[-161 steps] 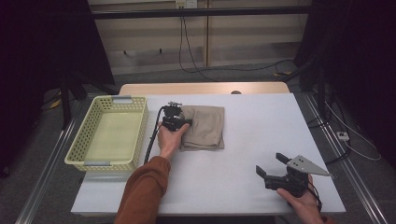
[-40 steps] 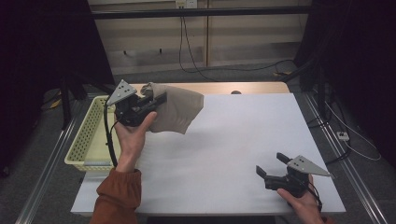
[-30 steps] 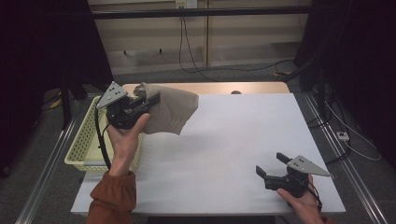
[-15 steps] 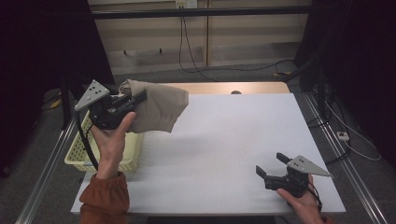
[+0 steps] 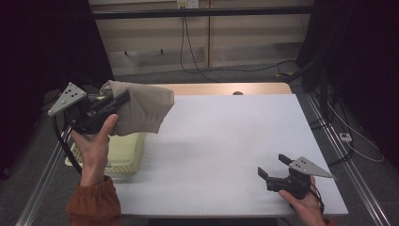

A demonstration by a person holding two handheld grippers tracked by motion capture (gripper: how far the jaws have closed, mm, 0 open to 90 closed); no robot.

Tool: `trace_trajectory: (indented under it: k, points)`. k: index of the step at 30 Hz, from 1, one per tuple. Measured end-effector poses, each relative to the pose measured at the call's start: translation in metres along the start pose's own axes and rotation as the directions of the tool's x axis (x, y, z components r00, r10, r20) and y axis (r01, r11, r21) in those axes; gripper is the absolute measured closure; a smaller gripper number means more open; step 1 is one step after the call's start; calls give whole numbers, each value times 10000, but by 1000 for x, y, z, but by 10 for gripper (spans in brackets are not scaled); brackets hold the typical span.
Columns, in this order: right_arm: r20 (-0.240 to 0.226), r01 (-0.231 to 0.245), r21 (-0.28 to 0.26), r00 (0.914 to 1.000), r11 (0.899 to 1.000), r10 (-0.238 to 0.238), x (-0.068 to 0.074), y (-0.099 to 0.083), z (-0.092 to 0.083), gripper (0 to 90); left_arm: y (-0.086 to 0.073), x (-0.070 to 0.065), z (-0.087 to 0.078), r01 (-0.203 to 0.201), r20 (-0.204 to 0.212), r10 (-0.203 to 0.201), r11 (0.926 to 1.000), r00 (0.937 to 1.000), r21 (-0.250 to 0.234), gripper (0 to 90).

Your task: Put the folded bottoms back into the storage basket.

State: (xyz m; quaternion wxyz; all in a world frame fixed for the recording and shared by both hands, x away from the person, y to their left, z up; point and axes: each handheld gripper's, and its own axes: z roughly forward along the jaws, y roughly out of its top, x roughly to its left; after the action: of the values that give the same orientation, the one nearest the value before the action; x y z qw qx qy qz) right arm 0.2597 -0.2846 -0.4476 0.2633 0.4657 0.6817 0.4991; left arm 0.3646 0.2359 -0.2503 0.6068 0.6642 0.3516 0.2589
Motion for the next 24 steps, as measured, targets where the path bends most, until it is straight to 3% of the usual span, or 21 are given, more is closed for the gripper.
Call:
trace_trajectory:
  k: [9,24]
  points:
    - [7,32,4,10000,10000,-32,1,0,1,49,1,11,-17,143,-271,-149,9997,9995,-216,803]
    - [-46,25,6,10000,10000,-25,1,1,-1,49,-7,37,-34,466,-812,-455,9988,9957,123,802]
